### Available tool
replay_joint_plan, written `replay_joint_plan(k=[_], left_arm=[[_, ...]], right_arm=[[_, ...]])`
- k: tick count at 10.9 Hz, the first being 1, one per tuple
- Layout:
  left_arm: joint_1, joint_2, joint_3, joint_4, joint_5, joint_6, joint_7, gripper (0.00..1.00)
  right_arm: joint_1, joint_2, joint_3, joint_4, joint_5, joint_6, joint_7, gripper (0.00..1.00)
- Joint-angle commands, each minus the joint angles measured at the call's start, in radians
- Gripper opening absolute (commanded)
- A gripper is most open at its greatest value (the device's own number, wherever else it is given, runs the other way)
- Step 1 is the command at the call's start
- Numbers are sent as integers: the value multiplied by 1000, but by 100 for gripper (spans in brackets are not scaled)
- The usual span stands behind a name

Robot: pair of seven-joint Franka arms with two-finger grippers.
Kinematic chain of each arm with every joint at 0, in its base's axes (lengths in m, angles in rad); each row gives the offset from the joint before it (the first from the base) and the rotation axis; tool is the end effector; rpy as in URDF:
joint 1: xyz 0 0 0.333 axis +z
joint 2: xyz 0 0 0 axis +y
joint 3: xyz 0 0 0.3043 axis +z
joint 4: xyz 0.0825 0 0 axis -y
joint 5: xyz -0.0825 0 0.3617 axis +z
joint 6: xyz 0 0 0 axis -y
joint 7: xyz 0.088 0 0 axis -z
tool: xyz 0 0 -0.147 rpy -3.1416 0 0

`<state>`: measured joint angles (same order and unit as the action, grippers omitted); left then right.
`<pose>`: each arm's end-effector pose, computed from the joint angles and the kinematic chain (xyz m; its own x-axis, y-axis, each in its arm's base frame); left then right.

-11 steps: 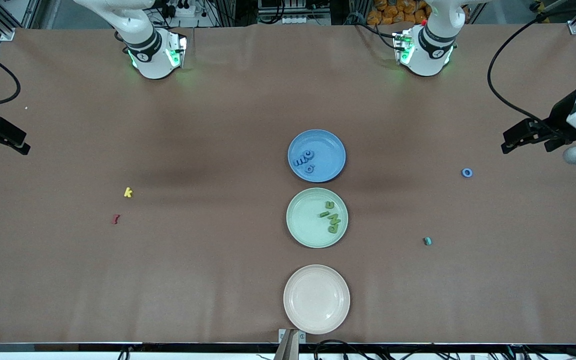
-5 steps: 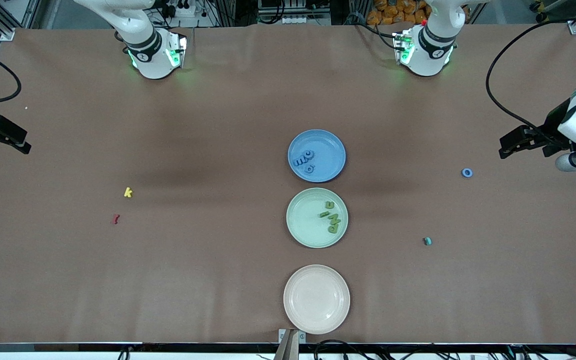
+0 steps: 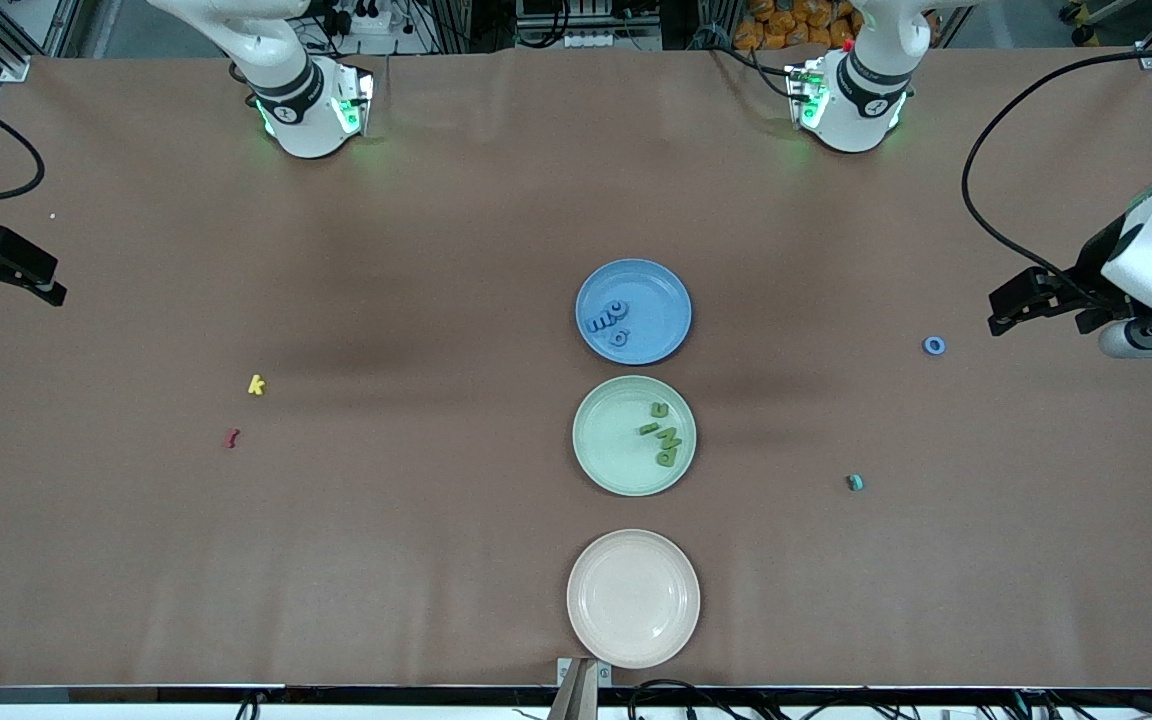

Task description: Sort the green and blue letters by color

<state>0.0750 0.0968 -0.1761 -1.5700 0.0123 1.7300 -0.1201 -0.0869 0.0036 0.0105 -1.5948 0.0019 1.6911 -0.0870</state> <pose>0.5739 -0.0527 0.5350 0.9978 0.0192 0.0636 0.0184 -0.9998 0.0124 0.5471 -0.0416 0.5713 0.9957 0.0107 0.0924 0.0102 -0.9999 0.0061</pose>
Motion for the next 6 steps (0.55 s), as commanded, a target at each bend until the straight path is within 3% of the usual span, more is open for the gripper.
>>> replay_joint_plan(k=[1,6], left_arm=[[-17,1,-8,16,24,3,4,100],[-17,-2,-10,16,24,2,7,100]], right_arm=[[-16,-20,6,-20,23,10,-22,100],[-16,-20,2,-19,23,-2,-22,100]])
